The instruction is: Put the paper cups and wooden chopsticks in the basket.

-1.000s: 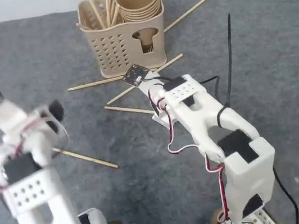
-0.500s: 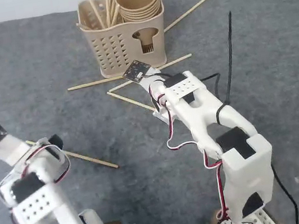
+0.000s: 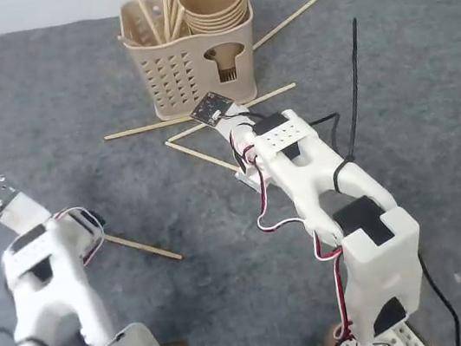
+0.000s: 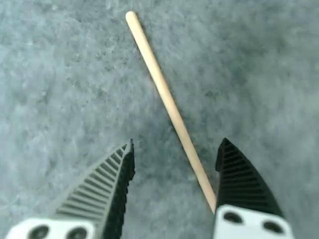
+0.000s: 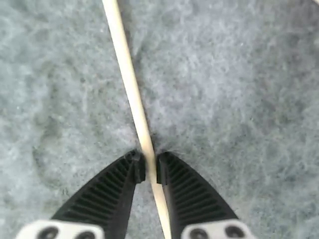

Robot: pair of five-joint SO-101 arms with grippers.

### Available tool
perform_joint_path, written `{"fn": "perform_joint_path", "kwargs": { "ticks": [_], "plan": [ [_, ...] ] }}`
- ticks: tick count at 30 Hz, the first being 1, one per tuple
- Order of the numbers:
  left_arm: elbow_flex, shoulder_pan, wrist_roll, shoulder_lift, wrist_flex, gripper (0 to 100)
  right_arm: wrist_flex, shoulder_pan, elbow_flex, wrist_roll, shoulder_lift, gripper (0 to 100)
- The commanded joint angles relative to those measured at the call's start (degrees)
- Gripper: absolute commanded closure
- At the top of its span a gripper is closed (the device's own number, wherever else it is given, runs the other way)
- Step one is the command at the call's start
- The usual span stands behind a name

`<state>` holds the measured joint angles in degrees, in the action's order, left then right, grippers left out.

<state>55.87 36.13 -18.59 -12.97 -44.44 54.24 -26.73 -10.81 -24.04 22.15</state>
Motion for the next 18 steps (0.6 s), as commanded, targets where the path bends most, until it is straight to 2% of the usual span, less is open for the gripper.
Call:
{"fn": "perform_joint_path", "kwargs": {
  "ticks": [1,8,11,18],
  "plan": [
    [-5.3,0.2,-2.6,4.1,0.7,76,0.7,-0.1,0.4,1.1,0.3,99.1],
    [-8.6,-2.2,-2.5,8.6,-1.5,95,0.8,-0.1,0.4,1.0,0.3,99.1],
    [-8.7,-4.5,-0.3,9.0,-2.9,96,0.9,-0.1,0.4,1.0,0.3,99.1],
    [-8.2,-4.5,-0.1,8.7,-3.2,99,3.3,-0.1,-0.5,1.0,-1.9,99.1]
  ]
}}
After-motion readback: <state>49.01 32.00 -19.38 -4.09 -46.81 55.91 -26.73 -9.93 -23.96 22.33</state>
